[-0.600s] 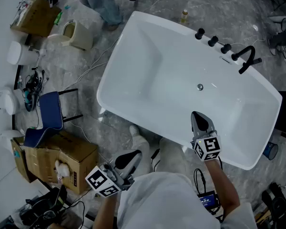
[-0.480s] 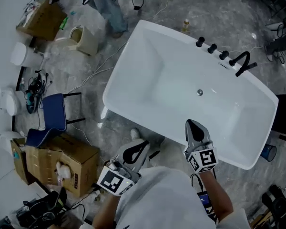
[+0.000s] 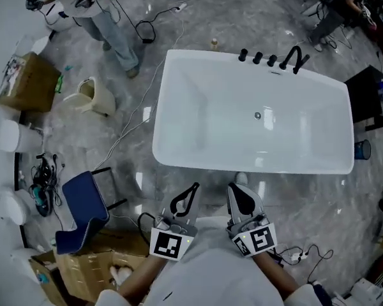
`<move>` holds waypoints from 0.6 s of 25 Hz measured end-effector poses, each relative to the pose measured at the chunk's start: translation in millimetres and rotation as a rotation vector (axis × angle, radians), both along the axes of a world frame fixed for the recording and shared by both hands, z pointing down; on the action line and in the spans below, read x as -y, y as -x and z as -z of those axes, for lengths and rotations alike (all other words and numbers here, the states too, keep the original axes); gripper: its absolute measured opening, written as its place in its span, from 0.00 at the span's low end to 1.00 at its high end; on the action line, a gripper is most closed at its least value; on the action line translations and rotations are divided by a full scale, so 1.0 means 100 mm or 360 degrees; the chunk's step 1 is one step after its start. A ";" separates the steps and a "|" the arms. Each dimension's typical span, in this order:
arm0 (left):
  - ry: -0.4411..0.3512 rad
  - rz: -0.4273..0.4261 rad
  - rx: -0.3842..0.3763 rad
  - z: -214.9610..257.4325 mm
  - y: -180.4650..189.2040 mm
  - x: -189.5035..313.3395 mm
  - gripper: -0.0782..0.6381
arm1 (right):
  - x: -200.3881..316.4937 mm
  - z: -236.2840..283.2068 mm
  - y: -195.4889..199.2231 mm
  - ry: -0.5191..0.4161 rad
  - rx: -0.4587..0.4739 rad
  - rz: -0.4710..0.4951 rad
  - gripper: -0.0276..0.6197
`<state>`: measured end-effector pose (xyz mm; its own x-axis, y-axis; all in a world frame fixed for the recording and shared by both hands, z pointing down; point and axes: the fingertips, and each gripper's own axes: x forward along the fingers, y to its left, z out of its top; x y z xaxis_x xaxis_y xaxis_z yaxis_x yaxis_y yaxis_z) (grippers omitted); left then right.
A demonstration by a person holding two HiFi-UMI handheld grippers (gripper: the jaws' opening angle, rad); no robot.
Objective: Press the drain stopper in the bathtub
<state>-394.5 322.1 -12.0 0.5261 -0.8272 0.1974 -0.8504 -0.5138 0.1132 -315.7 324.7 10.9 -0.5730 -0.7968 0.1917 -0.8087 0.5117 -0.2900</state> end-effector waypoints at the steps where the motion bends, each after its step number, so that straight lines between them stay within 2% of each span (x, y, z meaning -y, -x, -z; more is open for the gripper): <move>1: 0.0035 -0.0066 0.0013 -0.02 0.18 -0.15 0.11 | -0.15 0.03 0.16 0.0020 0.0016 -0.0085 0.04; 4: 0.0105 -0.0227 -0.0009 0.05 0.64 -0.52 0.11 | -0.58 0.24 0.54 0.0034 0.0043 -0.0284 0.03; 6: 0.0127 -0.0284 -0.0041 0.06 0.72 -0.67 0.11 | -0.85 0.31 0.59 0.0034 0.0032 -0.0379 0.03; 12: 0.0068 -0.0459 -0.0120 0.25 0.35 -1.09 0.11 | -1.45 0.45 0.43 -0.0043 -0.0055 -0.0574 0.03; 15: 0.0049 -0.0538 -0.0110 0.36 0.18 -1.42 0.11 | -1.76 0.52 0.35 -0.0076 -0.0068 -0.0661 0.04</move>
